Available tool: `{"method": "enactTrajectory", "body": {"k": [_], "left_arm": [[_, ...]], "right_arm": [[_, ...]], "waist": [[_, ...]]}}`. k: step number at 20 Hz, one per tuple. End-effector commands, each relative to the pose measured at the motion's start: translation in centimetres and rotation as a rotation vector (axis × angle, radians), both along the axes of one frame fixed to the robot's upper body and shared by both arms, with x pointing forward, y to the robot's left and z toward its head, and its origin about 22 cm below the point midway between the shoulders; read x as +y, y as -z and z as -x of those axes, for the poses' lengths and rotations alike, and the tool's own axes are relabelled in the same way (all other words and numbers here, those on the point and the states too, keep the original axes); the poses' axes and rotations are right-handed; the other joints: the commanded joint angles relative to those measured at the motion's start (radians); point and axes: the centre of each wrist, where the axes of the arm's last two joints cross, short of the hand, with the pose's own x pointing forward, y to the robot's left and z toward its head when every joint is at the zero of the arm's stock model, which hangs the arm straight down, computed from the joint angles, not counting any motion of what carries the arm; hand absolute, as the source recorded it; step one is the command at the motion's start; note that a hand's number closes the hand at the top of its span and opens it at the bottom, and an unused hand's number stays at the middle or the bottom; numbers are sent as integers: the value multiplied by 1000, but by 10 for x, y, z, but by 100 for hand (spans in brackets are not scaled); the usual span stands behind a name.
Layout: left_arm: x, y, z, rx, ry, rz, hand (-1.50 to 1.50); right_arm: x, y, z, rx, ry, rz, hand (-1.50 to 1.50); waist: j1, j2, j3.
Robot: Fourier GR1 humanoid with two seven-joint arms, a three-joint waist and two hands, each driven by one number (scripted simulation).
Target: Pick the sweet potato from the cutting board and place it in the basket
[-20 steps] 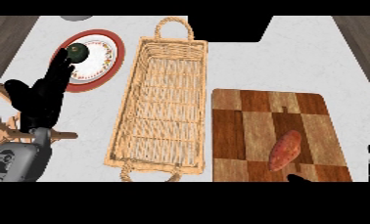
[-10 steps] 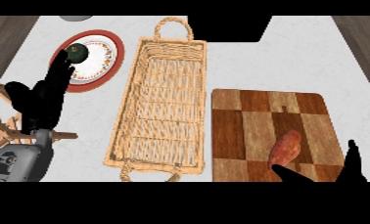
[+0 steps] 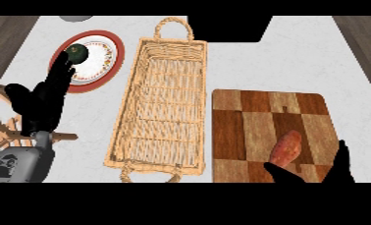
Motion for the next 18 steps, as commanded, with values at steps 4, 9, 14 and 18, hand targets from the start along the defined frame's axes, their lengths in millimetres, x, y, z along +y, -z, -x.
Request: {"method": "enactTrajectory", "body": {"k": [4, 9, 14, 18], "left_arm": [[3, 5, 12, 7, 10, 2, 0], [1, -3, 4, -22, -7, 8, 0], [-13, 5, -4, 5, 4, -5, 0], [0, 5, 1, 1, -14, -17, 0]], "right_arm": [[9, 7, -12, 68, 65, -29, -150], [0, 25, -19, 136, 64, -21, -150], [2, 26, -20, 139, 43, -35, -150], [-1, 39, -22, 135, 65, -32, -150]], "waist": [[2, 0, 0], [1, 0, 0], [-1, 0, 0], [0, 0, 0]]}}
